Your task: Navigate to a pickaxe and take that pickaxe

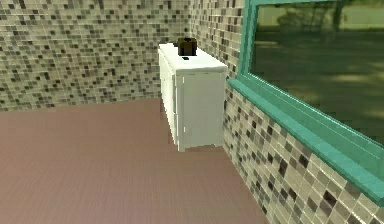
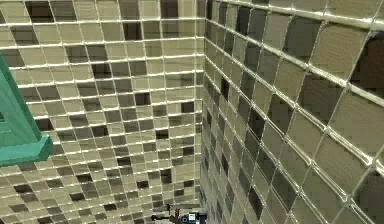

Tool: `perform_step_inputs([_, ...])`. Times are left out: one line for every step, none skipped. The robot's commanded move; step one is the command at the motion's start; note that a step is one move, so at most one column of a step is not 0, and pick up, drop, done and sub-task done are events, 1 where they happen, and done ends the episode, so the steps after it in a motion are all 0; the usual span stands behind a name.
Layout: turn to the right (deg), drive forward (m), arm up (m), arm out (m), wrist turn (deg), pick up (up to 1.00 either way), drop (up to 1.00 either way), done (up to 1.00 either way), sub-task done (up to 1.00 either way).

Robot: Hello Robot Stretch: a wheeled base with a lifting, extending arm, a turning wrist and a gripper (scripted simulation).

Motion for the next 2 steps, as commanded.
perform_step_inputs([0.0, 0.00, 0.00, 0.00, 21.0, 0.00, 0.00, 0.00, 0.00])
perform_step_inputs([0.0, 0.00, 0.00, 0.00, 0.0, 1.00, 0.00, 0.00, 0.00])
